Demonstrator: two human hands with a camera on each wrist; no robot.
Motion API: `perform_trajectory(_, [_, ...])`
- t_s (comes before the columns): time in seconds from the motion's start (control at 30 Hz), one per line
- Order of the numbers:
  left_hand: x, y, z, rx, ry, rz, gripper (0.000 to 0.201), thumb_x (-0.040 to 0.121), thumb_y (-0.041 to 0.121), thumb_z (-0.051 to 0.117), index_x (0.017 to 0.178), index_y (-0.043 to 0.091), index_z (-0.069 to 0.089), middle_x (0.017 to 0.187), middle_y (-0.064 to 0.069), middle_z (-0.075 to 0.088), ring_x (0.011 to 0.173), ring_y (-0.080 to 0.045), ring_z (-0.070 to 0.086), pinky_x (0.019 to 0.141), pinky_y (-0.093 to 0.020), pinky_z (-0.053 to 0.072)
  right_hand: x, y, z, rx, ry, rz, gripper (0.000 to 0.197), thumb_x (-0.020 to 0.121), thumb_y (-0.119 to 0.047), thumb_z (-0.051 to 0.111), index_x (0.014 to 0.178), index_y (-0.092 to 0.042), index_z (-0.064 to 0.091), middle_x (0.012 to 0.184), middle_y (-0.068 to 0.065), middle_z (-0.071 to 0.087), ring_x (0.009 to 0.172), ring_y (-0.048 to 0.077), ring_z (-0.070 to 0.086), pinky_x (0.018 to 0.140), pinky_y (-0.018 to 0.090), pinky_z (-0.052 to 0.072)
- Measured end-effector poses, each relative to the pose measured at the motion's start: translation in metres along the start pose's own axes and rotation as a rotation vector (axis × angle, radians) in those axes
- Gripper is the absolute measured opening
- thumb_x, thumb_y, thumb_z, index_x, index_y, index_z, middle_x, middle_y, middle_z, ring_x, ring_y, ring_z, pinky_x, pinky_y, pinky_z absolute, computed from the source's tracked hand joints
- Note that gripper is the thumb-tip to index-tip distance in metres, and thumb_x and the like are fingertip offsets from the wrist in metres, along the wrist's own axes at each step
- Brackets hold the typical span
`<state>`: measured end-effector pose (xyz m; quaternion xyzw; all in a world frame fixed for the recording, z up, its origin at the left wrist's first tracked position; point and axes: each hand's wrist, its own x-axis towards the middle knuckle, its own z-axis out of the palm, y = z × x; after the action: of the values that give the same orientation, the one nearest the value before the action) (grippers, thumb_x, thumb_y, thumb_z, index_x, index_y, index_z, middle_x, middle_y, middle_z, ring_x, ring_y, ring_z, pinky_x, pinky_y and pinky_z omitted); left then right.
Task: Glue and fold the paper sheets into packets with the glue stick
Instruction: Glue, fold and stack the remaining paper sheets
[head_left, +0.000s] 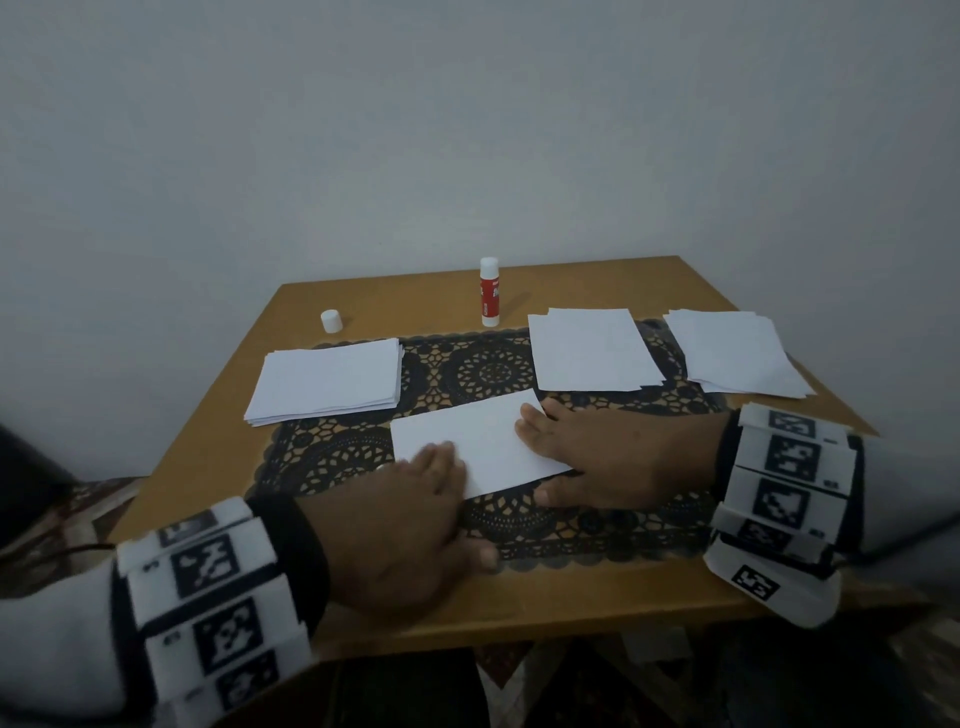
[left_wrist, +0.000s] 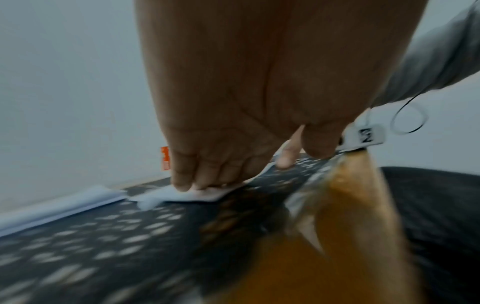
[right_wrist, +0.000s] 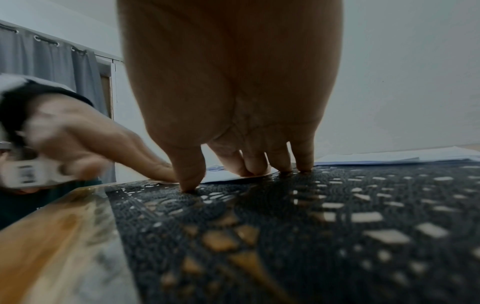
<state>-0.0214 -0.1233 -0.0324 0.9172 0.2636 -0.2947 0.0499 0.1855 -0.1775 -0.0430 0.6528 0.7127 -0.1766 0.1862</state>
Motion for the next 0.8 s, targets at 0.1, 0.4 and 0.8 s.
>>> perform_trajectory(0.1, [0.008,0.013,-0.007,-0.040,0.024,0.073,0.082,0.094,0.063,0.021,0.151,0.013,-0.011,0.157,-0.006,-0.019,0.146,-0.017,-0.011,0.121,-0.038,0.006,0.001,0.001,0.000,0.004,0.000,0.007,0.078,0.100,-0.055,0.031,0.155,-0.018,-0.011,0.161,0.000,-0.018,0.149,0.017,-0.014,0.120,0.034,0.004])
perform_trajectory(0.4, [0.024,0.003,-0.017,-0.063,0.050,0.116,0.075,0.096,0.058,0.028,0.153,0.020,-0.003,0.159,0.001,-0.011,0.147,-0.013,-0.002,0.120,-0.034,0.007,0.002,0.002,0.000,0.020,0.010,0.007,0.078,0.100,-0.055,0.032,0.155,-0.018,-0.009,0.162,0.000,-0.016,0.149,0.017,-0.012,0.120,0.033,0.004])
perform_trajectory(0.8, [0.044,-0.030,-0.029,-0.127,0.242,-0.145,0.084,0.082,0.069,0.049,0.146,0.021,0.026,0.146,-0.005,0.032,0.131,-0.023,0.033,0.106,-0.038,0.036,0.001,0.001,0.000,0.040,0.029,0.008,0.079,0.099,-0.055,0.035,0.156,-0.020,-0.007,0.162,-0.002,-0.014,0.150,0.016,-0.009,0.120,0.033,0.006])
